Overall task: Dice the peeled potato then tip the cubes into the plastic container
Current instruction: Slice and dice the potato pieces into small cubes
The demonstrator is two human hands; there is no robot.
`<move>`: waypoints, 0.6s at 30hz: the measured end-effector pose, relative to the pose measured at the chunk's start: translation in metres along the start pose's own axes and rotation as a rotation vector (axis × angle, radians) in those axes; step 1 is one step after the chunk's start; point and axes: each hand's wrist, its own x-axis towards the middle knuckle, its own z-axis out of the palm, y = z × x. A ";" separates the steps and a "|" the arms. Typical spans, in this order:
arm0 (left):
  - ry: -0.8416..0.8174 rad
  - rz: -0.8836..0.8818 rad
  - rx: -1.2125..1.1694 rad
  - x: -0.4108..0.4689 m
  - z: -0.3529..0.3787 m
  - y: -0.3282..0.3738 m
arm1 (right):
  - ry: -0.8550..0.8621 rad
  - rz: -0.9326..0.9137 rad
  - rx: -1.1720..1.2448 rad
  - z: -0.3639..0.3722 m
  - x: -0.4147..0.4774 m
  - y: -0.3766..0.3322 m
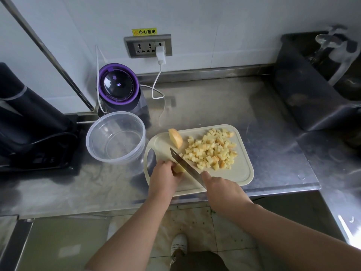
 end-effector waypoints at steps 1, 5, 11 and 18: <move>0.003 0.004 0.001 0.000 0.000 0.000 | -0.004 -0.002 -0.004 -0.001 -0.001 0.000; 0.010 0.018 0.009 0.002 0.002 -0.003 | -0.012 -0.009 -0.025 -0.004 -0.003 -0.005; 0.009 0.054 0.032 0.003 0.003 -0.005 | -0.009 -0.034 -0.060 -0.002 -0.001 -0.011; 0.010 0.042 0.045 0.003 0.004 -0.005 | -0.037 0.005 -0.022 0.005 0.010 -0.014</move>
